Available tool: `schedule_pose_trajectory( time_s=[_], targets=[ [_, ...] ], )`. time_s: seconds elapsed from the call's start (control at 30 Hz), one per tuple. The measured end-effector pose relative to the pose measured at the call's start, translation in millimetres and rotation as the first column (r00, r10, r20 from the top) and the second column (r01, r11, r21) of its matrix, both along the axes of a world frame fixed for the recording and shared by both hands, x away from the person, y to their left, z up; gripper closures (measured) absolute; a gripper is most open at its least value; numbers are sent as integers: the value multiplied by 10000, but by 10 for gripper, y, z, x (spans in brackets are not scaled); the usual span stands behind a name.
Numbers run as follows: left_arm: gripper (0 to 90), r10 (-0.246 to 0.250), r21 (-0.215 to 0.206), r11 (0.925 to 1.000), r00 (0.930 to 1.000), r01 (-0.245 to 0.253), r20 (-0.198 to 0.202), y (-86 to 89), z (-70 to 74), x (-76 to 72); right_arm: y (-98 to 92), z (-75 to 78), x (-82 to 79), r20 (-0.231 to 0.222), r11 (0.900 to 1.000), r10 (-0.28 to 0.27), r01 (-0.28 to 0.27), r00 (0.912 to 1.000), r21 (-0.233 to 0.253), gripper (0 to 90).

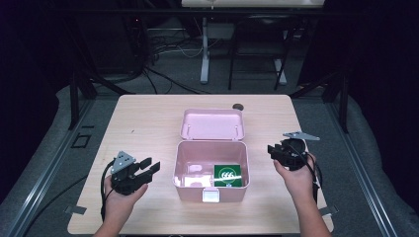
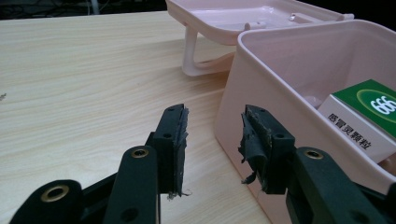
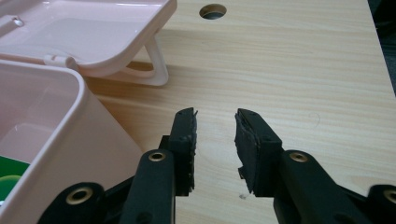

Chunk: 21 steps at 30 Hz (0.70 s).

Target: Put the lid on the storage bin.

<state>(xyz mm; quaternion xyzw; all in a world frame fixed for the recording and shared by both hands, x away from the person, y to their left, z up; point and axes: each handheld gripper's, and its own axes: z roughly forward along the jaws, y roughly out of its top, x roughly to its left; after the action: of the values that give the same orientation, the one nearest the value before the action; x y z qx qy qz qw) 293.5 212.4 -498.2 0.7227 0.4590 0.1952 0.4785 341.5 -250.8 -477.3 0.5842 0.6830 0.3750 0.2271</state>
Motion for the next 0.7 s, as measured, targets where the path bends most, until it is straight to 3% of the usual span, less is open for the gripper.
schedule_pose_trajectory(
  time_s=[0.23,0.37,0.6,0.63,0.7],
  targets=[
    [633,-177,-66,9998,9998,176,-99,-11,50,-3,10,20,4,25,10000,-59,59,10000,-10,657],
    [609,-453,14,9990,9988,453,-172,-66,102,-56,54,35,2,-236,9996,241,-237,9994,181,658],
    [602,-987,-30,9951,9950,987,-163,-207,176,-133,228,162,-10,114,9970,677,-681,9976,365,708],
    [602,-1058,-26,9944,9943,1058,-112,-227,180,-134,254,168,3,339,9973,586,-600,9977,431,710],
    [602,-1150,-23,9934,9933,1149,-123,-252,201,-141,264,211,18,176,9963,739,-746,9971,432,703]
  ],
)
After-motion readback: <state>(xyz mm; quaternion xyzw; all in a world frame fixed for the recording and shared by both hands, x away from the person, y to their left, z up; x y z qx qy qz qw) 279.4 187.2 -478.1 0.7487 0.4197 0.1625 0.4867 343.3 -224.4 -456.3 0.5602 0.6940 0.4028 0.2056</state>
